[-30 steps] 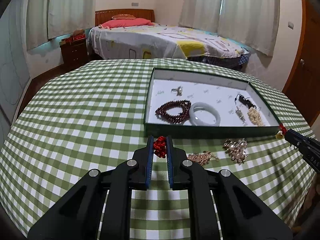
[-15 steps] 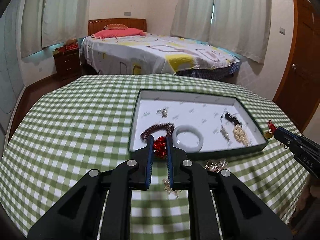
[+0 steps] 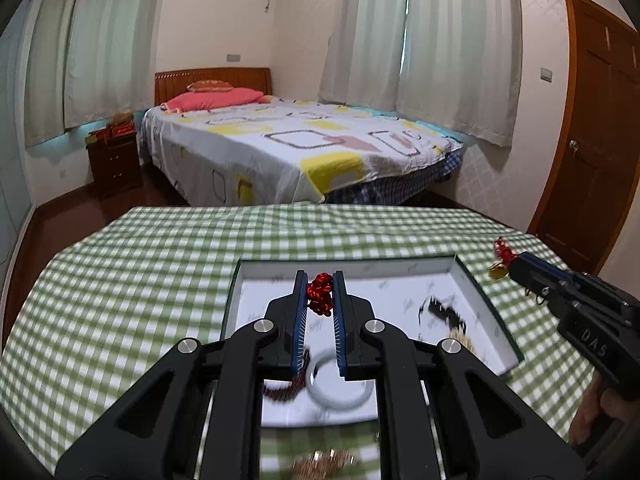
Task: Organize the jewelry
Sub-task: 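Carry both red tassels into the box and open both tools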
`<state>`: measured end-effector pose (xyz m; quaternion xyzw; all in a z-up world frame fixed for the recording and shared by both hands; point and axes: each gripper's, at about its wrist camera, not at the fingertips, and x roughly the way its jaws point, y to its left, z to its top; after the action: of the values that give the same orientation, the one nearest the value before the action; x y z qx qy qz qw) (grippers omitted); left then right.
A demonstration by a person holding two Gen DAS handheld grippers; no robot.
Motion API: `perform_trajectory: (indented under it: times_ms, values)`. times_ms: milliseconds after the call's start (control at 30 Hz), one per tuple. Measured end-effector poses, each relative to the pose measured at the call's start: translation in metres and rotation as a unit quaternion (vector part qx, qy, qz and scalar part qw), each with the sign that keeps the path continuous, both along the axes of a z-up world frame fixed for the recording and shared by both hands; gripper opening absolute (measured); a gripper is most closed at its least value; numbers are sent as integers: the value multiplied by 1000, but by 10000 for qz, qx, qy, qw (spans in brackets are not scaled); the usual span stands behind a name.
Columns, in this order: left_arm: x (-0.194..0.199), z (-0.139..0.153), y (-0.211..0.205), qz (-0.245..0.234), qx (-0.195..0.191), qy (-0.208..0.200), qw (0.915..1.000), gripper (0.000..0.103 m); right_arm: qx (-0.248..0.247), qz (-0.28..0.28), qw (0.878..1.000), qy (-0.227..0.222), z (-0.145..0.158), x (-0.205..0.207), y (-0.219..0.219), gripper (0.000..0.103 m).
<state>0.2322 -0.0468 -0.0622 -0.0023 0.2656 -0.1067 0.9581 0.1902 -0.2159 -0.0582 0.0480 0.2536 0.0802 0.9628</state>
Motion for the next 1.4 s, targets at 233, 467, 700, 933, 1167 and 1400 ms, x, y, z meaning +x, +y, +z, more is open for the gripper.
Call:
perform_trajectory:
  times_ms: [233, 467, 700, 933, 1167, 1400]
  values:
    - [51, -20, -25, -28, 84, 184, 9998, 12, 74, 16, 10000, 34, -11, 34, 2, 9]
    - [90, -70, -35, -47, 267, 914, 9954, 12, 151, -26, 9977, 665, -61, 69, -1, 9]
    - [113, -95, -42, 9, 425, 1454, 9885, 12, 105, -13, 9932, 1157, -86, 87, 3, 9]
    - [123, -105, -52, -2, 577, 1652, 9846, 13, 67, -52, 9895, 1441, -97, 92, 0, 9]
    - [125, -107, -54, 15, 616, 1733, 9829, 15, 41, -77, 9869, 1610, -99, 95, 0, 11]
    - [127, -106, -52, 12, 579, 1740, 9830, 28, 62, -78, 9866, 1629, -98, 94, -1, 22]
